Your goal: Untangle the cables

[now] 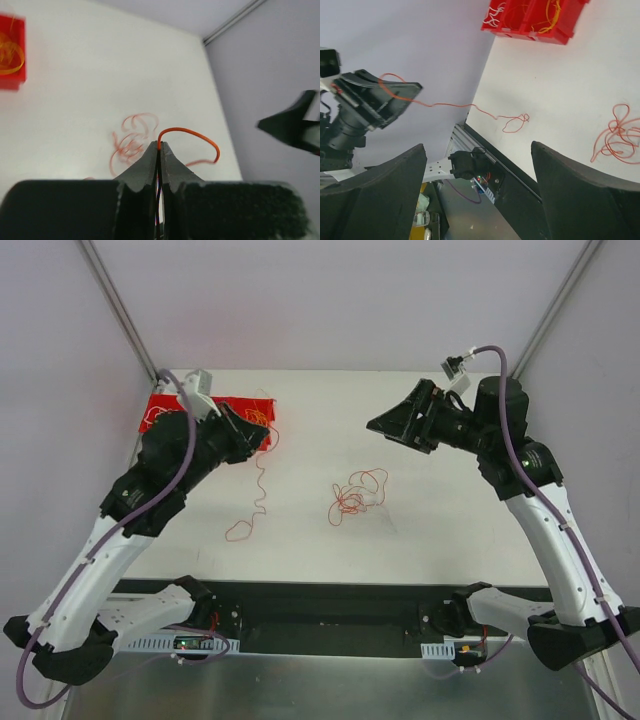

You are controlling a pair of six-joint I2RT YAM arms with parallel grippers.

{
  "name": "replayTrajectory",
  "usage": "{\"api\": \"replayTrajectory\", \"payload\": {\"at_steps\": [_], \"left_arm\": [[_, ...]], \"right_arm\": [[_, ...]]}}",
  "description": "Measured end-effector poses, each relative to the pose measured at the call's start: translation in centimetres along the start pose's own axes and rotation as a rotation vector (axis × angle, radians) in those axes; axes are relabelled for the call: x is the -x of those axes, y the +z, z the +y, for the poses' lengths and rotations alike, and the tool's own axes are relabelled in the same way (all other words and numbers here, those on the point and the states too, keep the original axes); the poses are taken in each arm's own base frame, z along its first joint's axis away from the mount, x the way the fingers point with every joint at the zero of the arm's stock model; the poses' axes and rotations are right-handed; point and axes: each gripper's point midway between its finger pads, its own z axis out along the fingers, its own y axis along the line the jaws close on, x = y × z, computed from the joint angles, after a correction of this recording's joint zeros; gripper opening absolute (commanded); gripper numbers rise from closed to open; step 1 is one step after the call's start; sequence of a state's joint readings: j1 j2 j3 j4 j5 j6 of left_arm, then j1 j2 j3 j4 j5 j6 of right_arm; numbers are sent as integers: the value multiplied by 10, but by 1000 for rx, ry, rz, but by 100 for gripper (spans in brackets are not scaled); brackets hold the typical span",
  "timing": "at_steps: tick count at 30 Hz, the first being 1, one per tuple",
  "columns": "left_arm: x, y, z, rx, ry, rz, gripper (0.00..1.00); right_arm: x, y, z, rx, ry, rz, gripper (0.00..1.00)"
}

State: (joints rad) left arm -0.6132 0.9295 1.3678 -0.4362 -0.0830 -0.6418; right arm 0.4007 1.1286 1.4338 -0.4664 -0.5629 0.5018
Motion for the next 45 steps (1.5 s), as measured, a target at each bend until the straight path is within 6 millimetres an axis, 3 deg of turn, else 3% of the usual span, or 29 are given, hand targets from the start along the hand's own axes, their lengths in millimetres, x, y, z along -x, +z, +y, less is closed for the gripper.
{"api": "replayTrajectory", "payload": {"at_steps": [5, 10, 19, 23, 26, 31, 34, 38, 40, 45], "left_arm": [[-84, 30, 81, 241, -40, 187, 0], [-155, 49, 143, 423, -79, 393, 0], [-231, 26, 187, 594, -275, 545, 0], [-254, 19, 201, 656, -298, 619, 0], [-265, 18, 205, 675, -303, 664, 1], [-270, 16, 205, 666, -297, 689, 26], [-273, 12, 207, 672, -297, 694, 53], [-268, 2, 204, 670, -290, 692, 77], [-260, -7, 200, 666, -284, 680, 99], [-231, -18, 189, 619, -286, 620, 99]], "right_arm": [[-13, 3, -27, -66, 44, 43, 87], [-27, 3, -39, -91, 61, 95, 87], [-36, 4, -54, -129, 74, 126, 87], [-38, 3, -62, -147, 86, 133, 86], [-39, 4, -64, -153, 90, 136, 86], [-39, 4, -66, -157, 94, 137, 86], [-40, 4, -66, -156, 95, 139, 86], [-40, 4, -66, -157, 97, 140, 87], [-40, 4, -66, -157, 97, 140, 87], [-41, 6, -68, -157, 104, 149, 86]]}}
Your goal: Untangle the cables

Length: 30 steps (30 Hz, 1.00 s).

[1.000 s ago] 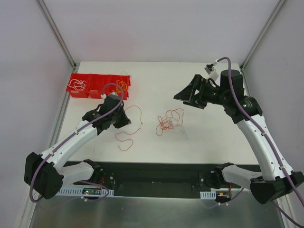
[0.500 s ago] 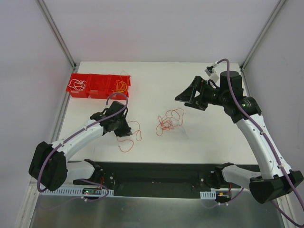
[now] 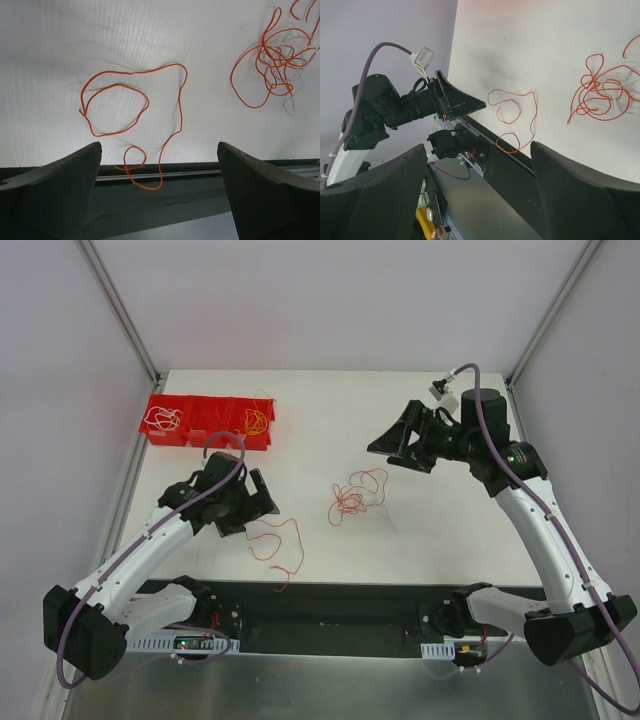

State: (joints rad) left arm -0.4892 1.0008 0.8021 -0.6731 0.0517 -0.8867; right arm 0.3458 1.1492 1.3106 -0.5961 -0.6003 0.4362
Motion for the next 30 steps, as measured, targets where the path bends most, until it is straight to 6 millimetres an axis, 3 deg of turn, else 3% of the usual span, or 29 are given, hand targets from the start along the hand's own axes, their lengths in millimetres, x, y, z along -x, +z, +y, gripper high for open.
{"api": "replayTrajectory", "payload": {"at_steps": [3, 9, 11, 13, 18, 19, 23, 30], "left_arm": [[3, 1, 3, 13, 2, 25, 99], [2, 25, 24, 94, 27, 150, 99], [4, 33, 30, 120, 50, 181, 93], [3, 42, 34, 133, 70, 221, 80], [-6, 63, 39, 141, 109, 324, 7], [-7, 65, 39, 140, 112, 335, 0], [12, 64, 25, 103, 125, 298, 0], [93, 34, -18, 17, 117, 49, 0]], "right_arm": [[-1, 3, -2, 0, 7, 13, 86], [-1, 4, -2, 2, 11, 20, 86], [-1, 4, -2, 2, 11, 20, 86], [-1, 4, -2, 2, 10, 20, 87], [-4, 5, -7, 1, -6, 32, 86], [-6, 6, -10, -8, -11, 40, 86], [-14, 6, -18, -37, -30, 64, 86], [-18, 5, -23, -55, -42, 81, 85]]}}
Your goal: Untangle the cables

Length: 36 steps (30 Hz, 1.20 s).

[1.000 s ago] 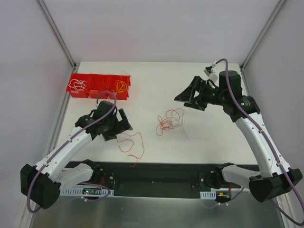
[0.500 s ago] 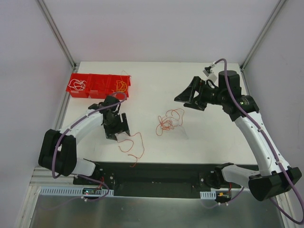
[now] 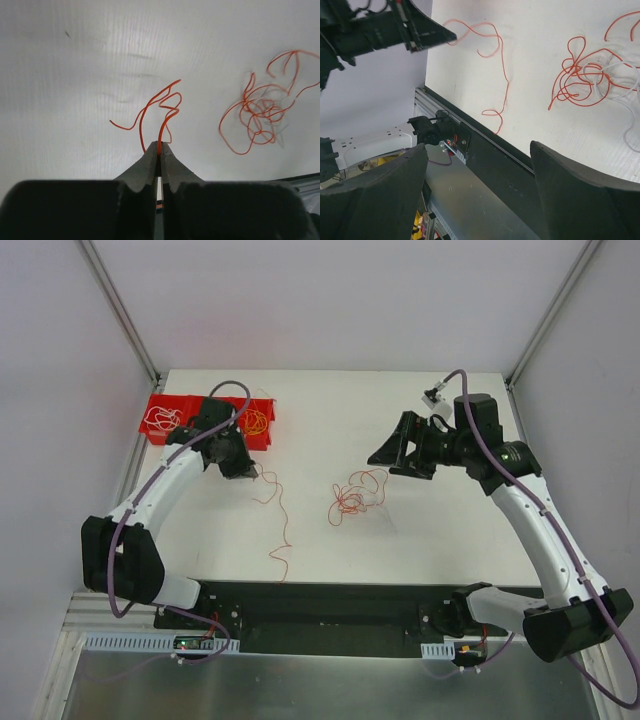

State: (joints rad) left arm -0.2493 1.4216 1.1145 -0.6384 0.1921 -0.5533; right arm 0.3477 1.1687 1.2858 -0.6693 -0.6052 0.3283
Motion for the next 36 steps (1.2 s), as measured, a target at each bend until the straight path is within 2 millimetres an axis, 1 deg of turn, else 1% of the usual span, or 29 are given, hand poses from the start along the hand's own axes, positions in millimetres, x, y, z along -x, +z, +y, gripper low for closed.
{"api": "replayTrajectory", "payload": {"at_steps": [2, 3, 4, 6, 8, 9, 11, 14, 17, 19, 20, 21, 23, 24, 27, 31, 32, 33, 35, 36], "left_arm": [[22, -13, -7, -19, -7, -65, 0], [48, -29, -15, -46, -16, -139, 0], [48, -29, -15, -46, -16, -139, 0], [58, -36, -15, -50, -19, -164, 0], [61, -38, -15, -52, -16, -171, 0], [59, -38, -15, -53, -16, -165, 0], [49, -32, -13, -61, -15, -127, 0], [21, -15, -4, -41, -11, -41, 0], [-16, 0, 5, -5, 11, 60, 2], [-32, 7, 6, -1, 24, 107, 6], [-36, 10, 5, -6, 24, 126, 7], [-38, 12, 3, -14, 21, 139, 8], [-38, 21, -1, -32, 11, 156, 12], [-38, 26, -4, -41, 5, 165, 16], [-40, 39, -10, -51, -1, 195, 33], [-43, 51, -28, -76, 34, 222, 52], [-43, 52, -33, -85, 44, 219, 57], [-43, 53, -36, -92, 51, 217, 61], [-45, 53, -40, -107, 60, 219, 66], [-44, 53, -42, -115, 62, 218, 67]], "right_arm": [[0, 1, -1, -4, 1, 5, 85], [0, 4, -4, -8, 3, 11, 85], [0, 4, -4, -9, 3, 11, 85], [0, 6, -5, -12, 7, 17, 85], [0, 8, -7, -17, 12, 24, 85], [0, 9, -8, -19, 15, 28, 85], [-1, 10, -10, -24, 20, 34, 85], [-1, 11, -11, -28, 22, 36, 85], [-1, 11, -11, -28, 23, 36, 85], [-1, 12, -12, -30, 25, 39, 85], [-1, 13, -12, -31, 27, 41, 85], [-1, 14, -13, -33, 29, 44, 85], [-1, 15, -14, -35, 32, 48, 85], [-1, 15, -14, -36, 32, 48, 85], [-1, 15, -14, -36, 32, 48, 85], [-2, 16, -15, -36, 22, 49, 85], [-3, 17, -16, -35, 13, 53, 85], [-6, 19, -18, -38, 1, 59, 85], [-12, 24, -25, -61, -21, 76, 84], [-20, 29, -25, -66, -42, 100, 84]]}}
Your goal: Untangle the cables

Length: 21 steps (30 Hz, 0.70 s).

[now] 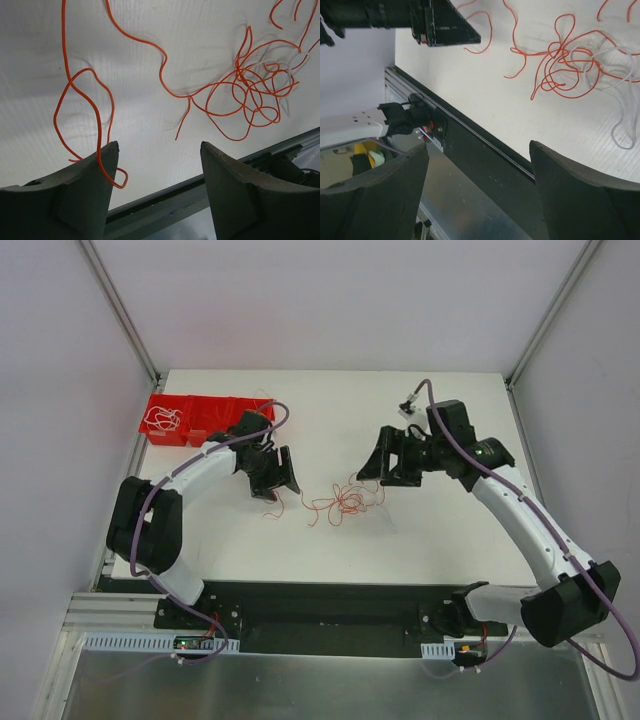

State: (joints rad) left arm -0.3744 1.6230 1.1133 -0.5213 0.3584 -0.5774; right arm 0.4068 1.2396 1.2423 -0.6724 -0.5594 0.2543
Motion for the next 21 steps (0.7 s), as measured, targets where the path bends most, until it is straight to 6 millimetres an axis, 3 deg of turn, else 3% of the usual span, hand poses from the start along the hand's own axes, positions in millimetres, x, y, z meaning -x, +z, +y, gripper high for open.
{"api": "replayTrajectory", "payload": {"at_steps": [4, 8, 14, 21], "left_arm": [[4, 4, -7, -25, 56, -27, 69], [-6, 13, -26, -54, 184, -34, 69], [-23, 36, -50, -71, 353, -30, 70], [-26, 71, -50, -11, 433, -6, 70]], "right_arm": [[-18, 21, -1, -16, -39, 85, 84], [-21, 30, -10, -46, -27, 110, 83], [-16, 23, -22, -61, 12, 81, 83], [-12, 7, -45, -91, 101, 24, 84]]}}
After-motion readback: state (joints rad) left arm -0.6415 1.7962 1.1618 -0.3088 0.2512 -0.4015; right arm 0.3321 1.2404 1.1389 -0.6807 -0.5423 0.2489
